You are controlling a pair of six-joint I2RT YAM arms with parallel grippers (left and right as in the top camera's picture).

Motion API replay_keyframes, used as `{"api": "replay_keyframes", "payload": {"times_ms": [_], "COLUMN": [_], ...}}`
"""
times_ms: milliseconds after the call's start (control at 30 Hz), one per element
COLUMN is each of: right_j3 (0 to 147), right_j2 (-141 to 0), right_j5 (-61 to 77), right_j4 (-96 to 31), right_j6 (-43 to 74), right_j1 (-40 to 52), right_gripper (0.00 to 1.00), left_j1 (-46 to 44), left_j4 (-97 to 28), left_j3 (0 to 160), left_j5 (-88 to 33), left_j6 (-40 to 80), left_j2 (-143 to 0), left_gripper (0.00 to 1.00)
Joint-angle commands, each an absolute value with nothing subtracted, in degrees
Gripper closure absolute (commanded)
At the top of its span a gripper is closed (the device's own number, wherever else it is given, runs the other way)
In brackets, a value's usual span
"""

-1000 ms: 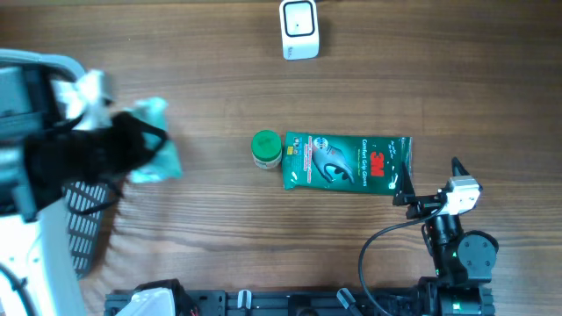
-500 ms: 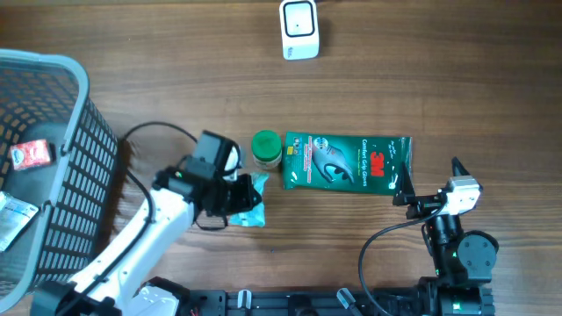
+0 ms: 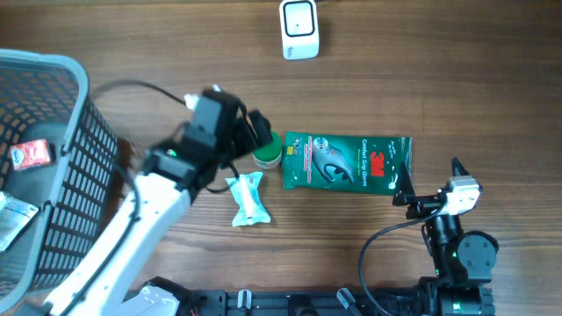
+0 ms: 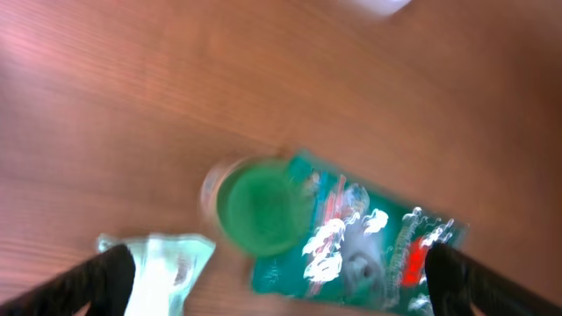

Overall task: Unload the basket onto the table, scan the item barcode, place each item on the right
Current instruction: 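Place the pale green pouch on the table below the jar, then reach into the basket and grasp the white tube box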

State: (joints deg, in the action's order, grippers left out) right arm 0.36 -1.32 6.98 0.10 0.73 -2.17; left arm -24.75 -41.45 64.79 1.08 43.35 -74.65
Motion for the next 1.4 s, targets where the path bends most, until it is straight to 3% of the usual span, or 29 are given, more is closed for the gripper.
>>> {"api": "replay_keyframes", "payload": {"times_ms": [0,67,200,233,333,500,600,933,1100,1367], "right_j3": [0.3,0.3,0.3,0.3,0.3,0.3,0.3,0.3,0.3,0.3], "right_j2": [-1.02,-1.02,-1.02,-1.02,-1.02,-1.02,-1.02,-1.02,-1.02,-1.02], "right_j5": [6.33,6.33,6.33,6.33,6.33,6.33,6.33,6.33,6.33,6.33], "right_j4": [0.36,0.36,0.36,0.38,0.38,0.36,0.36,0.38,0.36,0.36], "right_j6": [0.12,0.14,0.14,0.14,0.14,0.14,0.12,0.12,0.14,0.14], "right_j1": [-1.83,-1.83,-1.83,-1.83,-1.83,-1.83,-1.83,-1.83,-1.83,-1.83], "right_gripper": [0.0,0.0,0.0,0.0,0.0,0.0,0.0,0.0,0.0,0.0], "left_j1": [-24.64,-23.05,-11.18,-4.49,11.99,37.3,47.13,48.86,48.86,48.86], "left_j4": [-62.04,-72.23,-87.15,-89.56,-88.09,-77.14,-77.89,-87.07,-80.62,-69.3], "left_j3": [91.74,103.04,111.85,111.77,111.77,111.77,111.77,110.56,103.48,95.18], "left_j5": [21.82,30.83,45.65,46.13,45.74,24.6,13.1,15.44,23.03,23.42], "left_j6": [41.15,43.22,67.18,72.97,73.69,58.24,58.19,57.01,57.41,57.39], "left_j2": [-73.1,-72.71,-69.14,-68.01,-67.83,-74.91,-83.33,-109.78,-111.13,-111.13], "left_gripper": [0.0,0.0,0.0,0.0,0.0,0.0,0.0,0.0,0.0,0.0]}}
